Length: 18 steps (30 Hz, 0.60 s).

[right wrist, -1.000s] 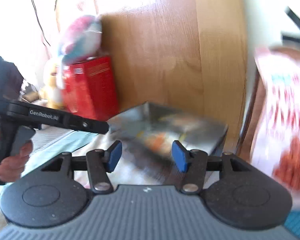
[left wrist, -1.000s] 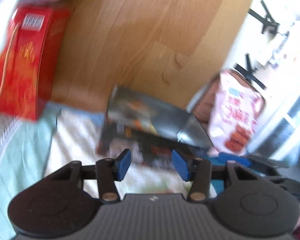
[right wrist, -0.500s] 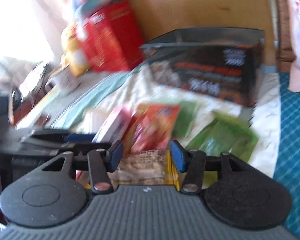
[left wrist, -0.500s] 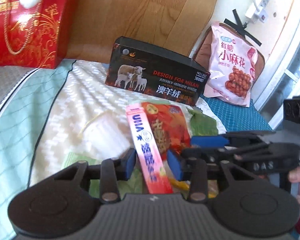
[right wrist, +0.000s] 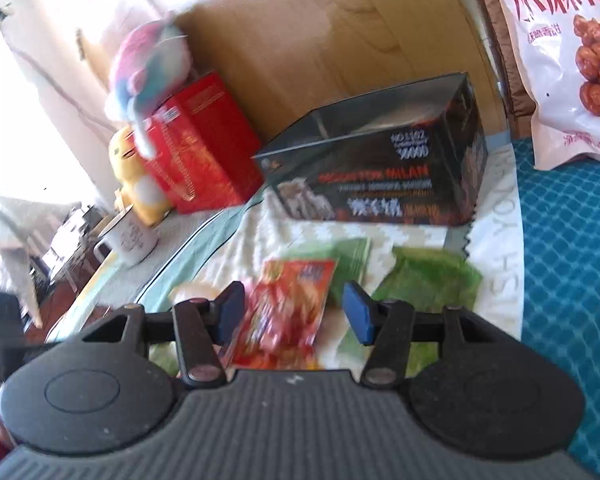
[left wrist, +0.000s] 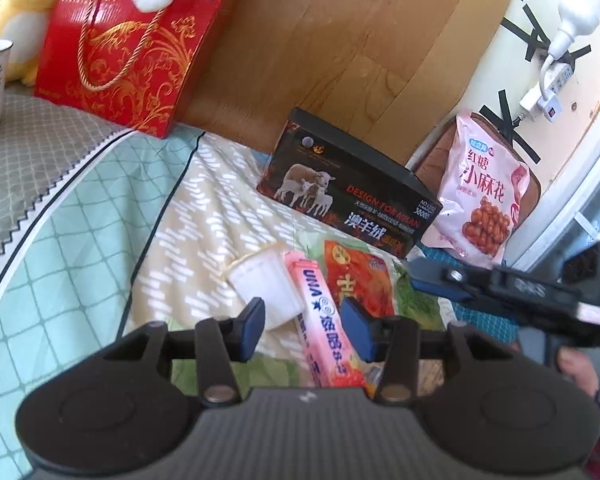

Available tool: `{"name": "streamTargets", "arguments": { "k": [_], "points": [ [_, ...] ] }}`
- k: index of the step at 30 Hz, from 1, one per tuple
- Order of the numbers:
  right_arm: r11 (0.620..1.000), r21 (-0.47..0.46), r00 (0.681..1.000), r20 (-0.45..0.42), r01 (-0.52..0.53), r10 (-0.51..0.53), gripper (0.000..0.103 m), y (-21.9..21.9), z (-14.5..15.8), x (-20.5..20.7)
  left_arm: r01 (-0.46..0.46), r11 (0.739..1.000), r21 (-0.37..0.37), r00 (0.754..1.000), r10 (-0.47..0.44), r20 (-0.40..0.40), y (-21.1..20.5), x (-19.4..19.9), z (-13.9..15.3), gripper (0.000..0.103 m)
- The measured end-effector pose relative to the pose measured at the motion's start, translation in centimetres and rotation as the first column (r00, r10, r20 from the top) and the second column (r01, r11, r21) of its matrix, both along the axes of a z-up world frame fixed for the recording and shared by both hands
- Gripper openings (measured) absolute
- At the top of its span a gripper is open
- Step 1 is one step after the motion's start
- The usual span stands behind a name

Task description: Organize snacks

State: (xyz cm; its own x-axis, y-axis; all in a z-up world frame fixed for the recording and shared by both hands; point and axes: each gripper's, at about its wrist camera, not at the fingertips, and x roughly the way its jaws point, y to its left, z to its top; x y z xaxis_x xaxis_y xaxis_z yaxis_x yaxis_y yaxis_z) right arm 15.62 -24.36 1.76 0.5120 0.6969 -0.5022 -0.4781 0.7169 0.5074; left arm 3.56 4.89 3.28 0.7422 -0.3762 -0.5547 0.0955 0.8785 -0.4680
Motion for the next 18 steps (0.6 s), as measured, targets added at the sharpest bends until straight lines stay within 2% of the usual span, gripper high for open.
{"name": "streamTargets", "arguments": {
  "k": [2,3,4,5,8,10,11,13,18],
  "points": [
    [1.000,-0.001,0.999,-0.043,0.004,-0.004,0.053,0.4,-0.8,0.5,0.000,1.000,-0.007,1.000,0.000,-0.001,0.3,-0.4,-0.2,0.046],
    [1.000,-0.002,0.997,-0.082,-0.008,0.007,0.038,0.9,-1.4,0.7,0.001,1.000,-0.013,1.000,-0.001,0.001,0.4,-0.5,-0.3,0.046],
    [1.000,-0.005,0.993,-0.113,-0.024,0.024,0.029,1.3,-1.7,0.6,0.003,1.000,-0.020,1.000,-0.003,0.004,0.5,-0.7,-0.3,0.046],
    [0.999,-0.018,0.992,-0.114,-0.050,0.048,0.029,1.9,-1.7,0.1,0.008,1.000,-0.029,1.000,-0.008,0.010,0.6,-0.9,-0.2,0.046],
    [0.984,-0.078,0.987,0.006,-0.160,0.161,0.030,3.3,0.2,-3.0,0.043,0.998,-0.048,0.999,-0.042,0.033,0.7,-1.7,0.2,0.047],
    [0.980,-0.063,0.980,0.051,-0.188,0.191,0.034,2.2,1.3,-4.7,0.076,0.996,-0.047,0.996,-0.074,0.045,0.5,-2.4,0.5,0.048],
    [0.981,-0.057,0.980,0.064,-0.184,0.188,0.036,1.4,1.6,-5.5,0.096,0.994,-0.050,0.994,-0.094,0.047,0.3,-2.8,0.6,0.048],
    [0.986,-0.075,0.984,0.094,-0.147,0.154,0.052,-0.5,1.9,-7.2,0.153,0.986,-0.070,0.988,-0.150,0.044,-0.1,-3.6,0.5,0.048],
    [0.989,-0.109,0.990,0.088,-0.101,0.110,0.058,-4.0,1.0,-10.6,0.307,0.945,-0.113,0.952,-0.306,0.030,-2.5,-5.1,0.0,0.048]
  ]
}}
